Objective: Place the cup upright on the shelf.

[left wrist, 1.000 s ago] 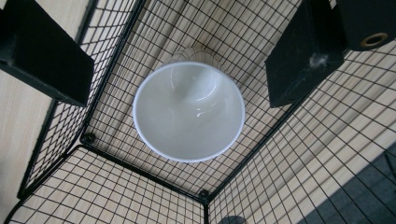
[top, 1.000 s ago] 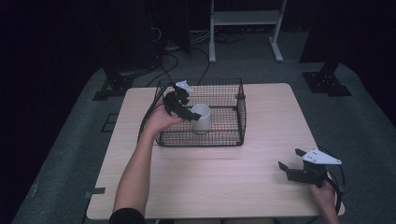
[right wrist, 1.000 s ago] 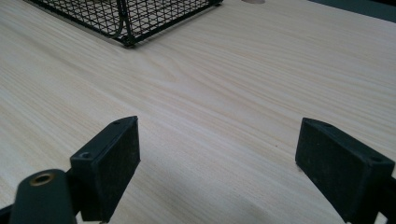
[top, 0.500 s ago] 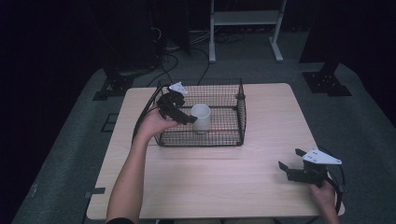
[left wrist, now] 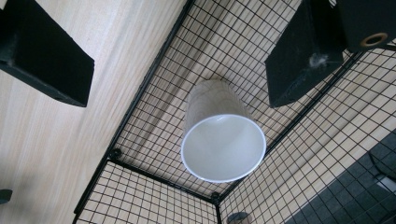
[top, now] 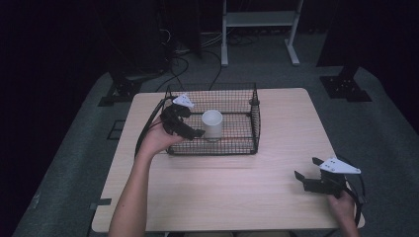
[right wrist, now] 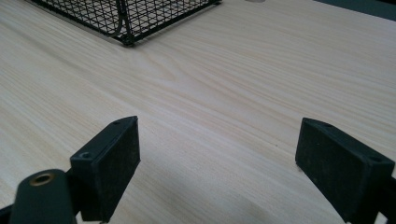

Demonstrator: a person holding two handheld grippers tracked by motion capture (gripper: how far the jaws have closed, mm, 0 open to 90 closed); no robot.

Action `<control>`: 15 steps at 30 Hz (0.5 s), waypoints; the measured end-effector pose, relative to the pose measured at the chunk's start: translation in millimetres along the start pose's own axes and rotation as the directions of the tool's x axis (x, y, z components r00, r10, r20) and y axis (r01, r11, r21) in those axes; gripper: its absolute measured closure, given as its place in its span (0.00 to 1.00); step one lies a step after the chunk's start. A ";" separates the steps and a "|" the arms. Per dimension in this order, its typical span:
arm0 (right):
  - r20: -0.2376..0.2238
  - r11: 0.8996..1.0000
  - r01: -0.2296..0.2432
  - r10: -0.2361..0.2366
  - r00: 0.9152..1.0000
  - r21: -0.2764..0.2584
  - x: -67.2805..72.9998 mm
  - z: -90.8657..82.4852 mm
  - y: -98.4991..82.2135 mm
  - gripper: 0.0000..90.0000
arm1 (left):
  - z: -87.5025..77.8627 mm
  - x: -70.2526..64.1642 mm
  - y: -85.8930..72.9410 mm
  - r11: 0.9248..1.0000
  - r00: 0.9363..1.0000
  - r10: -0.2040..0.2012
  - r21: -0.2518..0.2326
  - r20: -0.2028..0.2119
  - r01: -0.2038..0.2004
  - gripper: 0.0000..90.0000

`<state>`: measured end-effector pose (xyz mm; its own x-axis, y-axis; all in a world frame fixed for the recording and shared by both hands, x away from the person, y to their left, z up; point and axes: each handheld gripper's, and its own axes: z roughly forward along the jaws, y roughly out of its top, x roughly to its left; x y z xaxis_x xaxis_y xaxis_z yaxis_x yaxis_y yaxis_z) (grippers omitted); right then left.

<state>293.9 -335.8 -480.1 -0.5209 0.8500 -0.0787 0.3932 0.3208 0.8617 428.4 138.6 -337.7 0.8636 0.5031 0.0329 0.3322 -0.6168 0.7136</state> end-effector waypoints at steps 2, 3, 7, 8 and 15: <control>0.000 1.000 0.000 0.000 1.000 0.000 -0.1 0.0 0.0 0.15 | -1.4 -1.4 -0.5 1.000 1.000 0.002 -0.001 0.000 -0.002 0.08; 0.000 1.000 0.001 -0.001 1.000 0.000 -0.1 0.0 0.0 0.15 | -2.6 -2.3 -1.3 1.000 1.000 -0.001 -0.006 -0.001 0.001 0.08; 0.001 1.000 0.000 0.000 1.000 -0.001 -0.2 0.0 0.0 0.15 | -7.0 -5.3 -5.0 1.000 1.000 0.001 -0.017 0.003 -0.001 0.08; 0.001 1.000 0.001 -0.001 1.000 -0.001 -0.3 0.1 0.0 0.15 | -7.6 -5.8 -5.8 1.000 1.000 -0.001 -0.018 0.007 0.001 0.08; 0.001 1.000 0.001 -0.001 1.000 0.001 -0.2 0.2 0.1 0.15 | -15.4 -13.8 -11.9 0.999 1.000 0.012 -0.032 0.005 -0.012 0.08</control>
<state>294.2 -335.8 -480.1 -0.5200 0.8504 -0.0801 0.3938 0.3220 0.8610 406.7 148.2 -335.8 0.8693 0.4928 0.0380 0.3098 -0.6031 0.7350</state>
